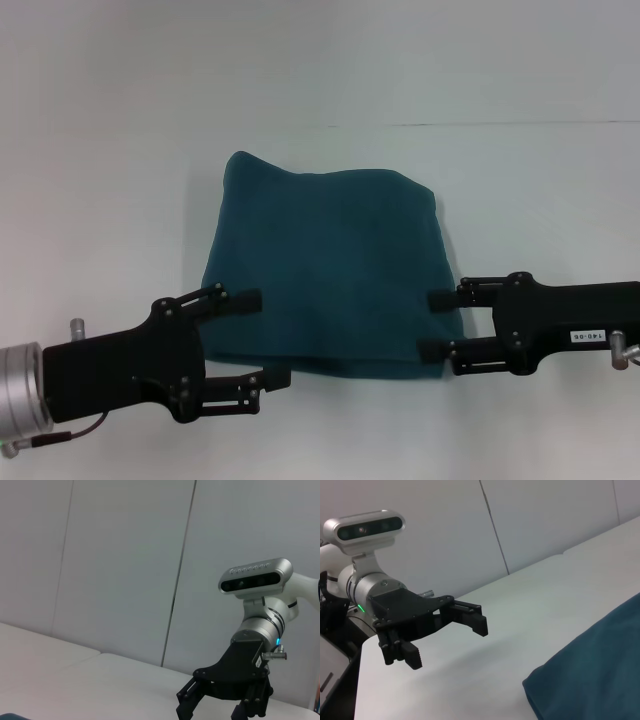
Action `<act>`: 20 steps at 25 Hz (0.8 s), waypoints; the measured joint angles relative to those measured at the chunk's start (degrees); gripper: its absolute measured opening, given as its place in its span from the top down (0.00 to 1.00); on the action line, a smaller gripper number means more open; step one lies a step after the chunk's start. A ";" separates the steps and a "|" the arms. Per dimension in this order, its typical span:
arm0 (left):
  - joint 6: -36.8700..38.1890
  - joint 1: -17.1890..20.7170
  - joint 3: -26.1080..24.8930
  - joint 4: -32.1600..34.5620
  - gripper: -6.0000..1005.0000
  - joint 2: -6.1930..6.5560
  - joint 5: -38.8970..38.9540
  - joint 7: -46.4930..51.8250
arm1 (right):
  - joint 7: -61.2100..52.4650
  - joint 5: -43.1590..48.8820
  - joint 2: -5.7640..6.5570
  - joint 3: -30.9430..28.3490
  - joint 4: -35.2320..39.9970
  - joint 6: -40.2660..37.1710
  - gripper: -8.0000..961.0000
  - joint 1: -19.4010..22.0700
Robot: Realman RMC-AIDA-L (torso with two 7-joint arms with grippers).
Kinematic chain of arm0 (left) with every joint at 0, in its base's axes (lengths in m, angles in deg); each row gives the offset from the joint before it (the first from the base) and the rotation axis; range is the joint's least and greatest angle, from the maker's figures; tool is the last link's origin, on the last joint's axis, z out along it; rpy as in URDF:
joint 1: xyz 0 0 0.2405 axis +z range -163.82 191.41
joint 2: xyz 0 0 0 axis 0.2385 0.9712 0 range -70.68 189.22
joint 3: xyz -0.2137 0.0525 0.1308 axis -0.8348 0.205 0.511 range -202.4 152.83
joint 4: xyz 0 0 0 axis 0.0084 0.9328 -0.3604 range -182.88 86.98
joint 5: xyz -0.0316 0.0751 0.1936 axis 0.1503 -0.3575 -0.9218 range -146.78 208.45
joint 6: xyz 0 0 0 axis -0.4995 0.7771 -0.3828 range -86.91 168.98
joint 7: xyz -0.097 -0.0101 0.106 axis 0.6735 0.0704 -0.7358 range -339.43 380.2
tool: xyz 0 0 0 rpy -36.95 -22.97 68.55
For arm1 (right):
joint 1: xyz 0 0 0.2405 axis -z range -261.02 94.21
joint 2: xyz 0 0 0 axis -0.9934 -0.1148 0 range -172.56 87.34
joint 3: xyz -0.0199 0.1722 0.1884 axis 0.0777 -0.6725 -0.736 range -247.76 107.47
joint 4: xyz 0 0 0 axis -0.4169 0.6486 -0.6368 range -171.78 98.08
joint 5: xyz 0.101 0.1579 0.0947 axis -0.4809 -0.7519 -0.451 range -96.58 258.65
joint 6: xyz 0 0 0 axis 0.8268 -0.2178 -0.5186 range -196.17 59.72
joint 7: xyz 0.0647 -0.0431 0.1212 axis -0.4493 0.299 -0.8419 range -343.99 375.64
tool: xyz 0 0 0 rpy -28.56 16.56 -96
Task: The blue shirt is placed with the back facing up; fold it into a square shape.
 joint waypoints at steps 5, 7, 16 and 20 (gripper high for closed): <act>0.02 -0.37 -0.07 0.00 0.08 0.05 0.03 1.13 | 0.03 0.00 0.10 -0.08 0.03 -0.12 0.19 -0.01; -0.04 -0.53 -0.07 0.00 0.08 0.09 0.00 1.47 | 0.04 0.01 0.11 -0.11 0.03 -0.07 0.19 -0.07; -0.35 -1.02 -0.19 0.15 0.08 0.16 0.08 3.23 | 0.07 0.00 0.28 -0.23 0.03 -0.02 0.19 -0.35; -0.48 -1.15 -0.23 0.32 0.08 0.24 -0.01 3.73 | 0.07 0.01 0.29 -0.25 0.03 0.24 0.19 -0.46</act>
